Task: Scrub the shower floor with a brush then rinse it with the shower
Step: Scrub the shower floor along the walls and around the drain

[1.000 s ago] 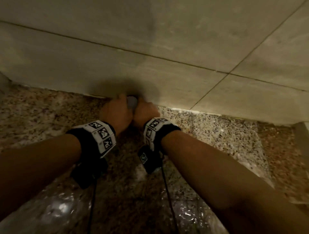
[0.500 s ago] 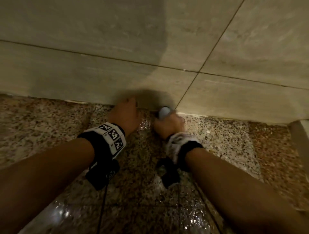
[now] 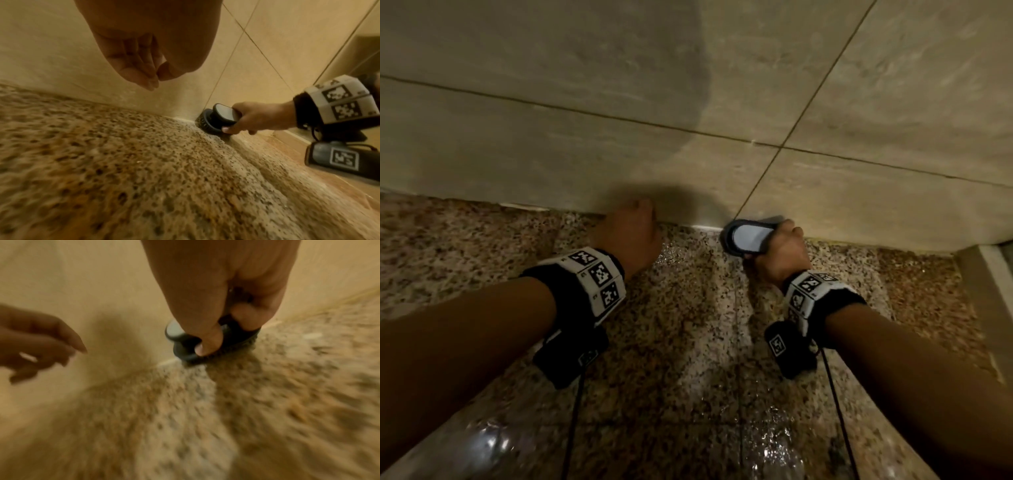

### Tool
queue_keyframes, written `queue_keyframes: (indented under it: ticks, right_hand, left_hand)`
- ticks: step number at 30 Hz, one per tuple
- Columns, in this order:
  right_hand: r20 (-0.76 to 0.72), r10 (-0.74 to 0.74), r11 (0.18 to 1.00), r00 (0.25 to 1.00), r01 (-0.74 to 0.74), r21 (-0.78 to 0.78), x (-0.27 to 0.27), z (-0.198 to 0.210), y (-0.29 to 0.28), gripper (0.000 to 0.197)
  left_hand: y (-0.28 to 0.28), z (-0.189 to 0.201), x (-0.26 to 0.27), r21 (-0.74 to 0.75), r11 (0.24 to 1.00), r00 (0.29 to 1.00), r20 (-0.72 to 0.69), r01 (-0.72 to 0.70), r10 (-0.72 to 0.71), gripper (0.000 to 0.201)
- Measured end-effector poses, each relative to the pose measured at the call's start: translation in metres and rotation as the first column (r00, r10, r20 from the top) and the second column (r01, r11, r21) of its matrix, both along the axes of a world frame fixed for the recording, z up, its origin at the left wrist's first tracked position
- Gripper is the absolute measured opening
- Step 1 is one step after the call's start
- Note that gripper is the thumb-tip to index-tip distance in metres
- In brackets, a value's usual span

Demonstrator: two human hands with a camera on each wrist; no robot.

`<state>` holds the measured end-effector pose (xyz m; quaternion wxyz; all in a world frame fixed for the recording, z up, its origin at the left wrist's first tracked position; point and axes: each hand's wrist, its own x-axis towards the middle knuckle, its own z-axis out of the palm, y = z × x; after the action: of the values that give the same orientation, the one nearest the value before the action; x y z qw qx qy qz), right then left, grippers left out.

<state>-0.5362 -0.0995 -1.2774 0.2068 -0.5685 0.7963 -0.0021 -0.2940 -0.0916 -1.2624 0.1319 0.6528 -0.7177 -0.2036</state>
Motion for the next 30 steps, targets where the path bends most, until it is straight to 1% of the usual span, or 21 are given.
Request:
queue_keyframes:
  ticks: [2,3,5,7,8,10,11,12,13,14,15,16,17,19,21,24,25,27,28,29,30]
  right_hand:
    - [0.093,-0.101,0.995,0.991,0.101,0.012,0.010,0.001,-0.008,0.085]
    - [0.147,-0.137,0.991,0.980,0.133,0.032,0.016,-0.001,-0.011,0.082]
    - [0.293,-0.154,0.988,0.944,0.144,0.056,0.029,-0.006,-0.015,0.071]
    - [0.438,-0.197,0.979,0.877,0.198,0.043,0.036,-0.011,-0.017,0.058]
    - [0.479,-0.222,0.972,0.849,0.230,0.042,0.037,-0.012,-0.017,0.054]
    - [0.496,-0.303,0.945,0.814,0.324,0.047,0.039,-0.016,-0.019,0.059]
    - [0.518,-0.345,0.928,0.783,0.368,0.061,0.043,-0.018,-0.022,0.064]
    - [0.567,-0.375,0.912,0.733,0.400,0.085,0.049,-0.018,-0.024,0.066]
    - [0.622,-0.390,0.902,0.679,0.417,0.111,0.058,-0.018,-0.026,0.064]
    - [0.653,-0.400,0.897,0.644,0.421,0.134,0.068,-0.019,-0.028,0.057]
    - [0.657,-0.398,0.900,0.641,0.410,0.146,0.076,-0.020,-0.028,0.049]
    - [0.653,-0.385,0.908,0.652,0.394,0.142,0.085,-0.021,-0.027,0.044]
    - [0.660,-0.367,0.915,0.655,0.380,0.132,0.092,-0.020,-0.026,0.044]
    - [0.661,-0.355,0.918,0.662,0.381,0.112,0.091,-0.021,-0.024,0.045]
    - [0.639,-0.378,0.907,0.670,0.406,0.111,0.068,-0.020,-0.020,0.043]
    - [0.583,-0.426,0.863,0.692,0.504,0.033,0.010,-0.019,-0.013,0.045]
    - [0.571,-0.450,0.841,0.686,0.542,0.012,-0.011,-0.020,-0.013,0.044]
    - [0.631,-0.516,0.770,0.579,0.637,0.046,-0.037,-0.024,-0.017,0.034]
    - [0.647,-0.534,0.753,0.544,0.654,0.071,-0.039,-0.023,-0.018,0.033]
    - [0.640,-0.531,0.760,0.555,0.645,0.072,-0.034,-0.026,-0.020,0.039]
    - [0.636,-0.499,0.789,0.588,0.612,0.053,-0.023,-0.027,-0.022,0.049]
  left_hand:
    - [0.000,-0.001,-0.007,0.024,0.999,1.000,-0.011,0.028,-0.028,0.023]
    - [0.000,-0.003,-0.011,0.046,0.998,0.999,-0.007,0.042,-0.042,0.024]
    - [-0.001,-0.009,-0.020,0.107,0.992,0.998,-0.001,0.063,-0.063,0.027]
    - [-0.003,-0.012,-0.028,0.168,0.982,0.996,0.012,0.083,-0.086,0.035]
    - [-0.004,-0.013,-0.032,0.189,0.977,0.995,0.023,0.094,-0.100,0.039]
    - [-0.005,-0.013,-0.040,0.201,0.974,0.994,0.014,0.106,-0.112,0.040]
    - [-0.006,-0.014,-0.042,0.195,0.976,0.995,0.004,0.096,-0.099,0.038]
    - [-0.007,-0.015,-0.041,0.185,0.980,0.997,-0.002,0.073,-0.074,0.036]
    - [-0.008,-0.017,-0.038,0.175,0.984,0.999,0.005,0.036,-0.038,0.036]
    - [-0.010,-0.019,-0.032,0.169,0.986,1.000,0.015,-0.006,0.003,0.037]
    - [-0.011,-0.021,-0.025,0.170,0.984,0.999,0.022,-0.048,0.045,0.038]
    - [-0.010,-0.022,-0.018,0.169,0.982,0.997,0.032,-0.081,0.077,0.039]
    - [-0.009,-0.024,-0.012,0.162,0.982,0.995,0.047,-0.099,0.092,0.039]
    - [-0.008,-0.025,-0.008,0.144,0.986,0.995,0.059,-0.088,0.080,0.039]
    - [-0.011,-0.023,-0.021,0.161,0.987,1.000,0.016,-0.018,0.015,0.039]
    - [-0.016,-0.023,-0.068,0.160,0.969,0.982,-0.050,0.186,-0.180,0.033]
    - [-0.017,-0.021,-0.084,0.155,0.957,0.970,-0.047,0.244,-0.240,0.031]
    - [-0.016,-0.016,-0.103,0.154,0.944,0.956,-0.002,0.292,-0.295,0.026]
    - [-0.015,-0.013,-0.103,0.150,0.947,0.956,0.021,0.285,-0.291,0.026]
    - [-0.016,-0.011,-0.098,0.140,0.956,0.963,0.043,0.258,-0.266,0.027]
    - [-0.017,-0.011,-0.087,0.117,0.969,0.972,0.068,0.216,-0.225,0.028]
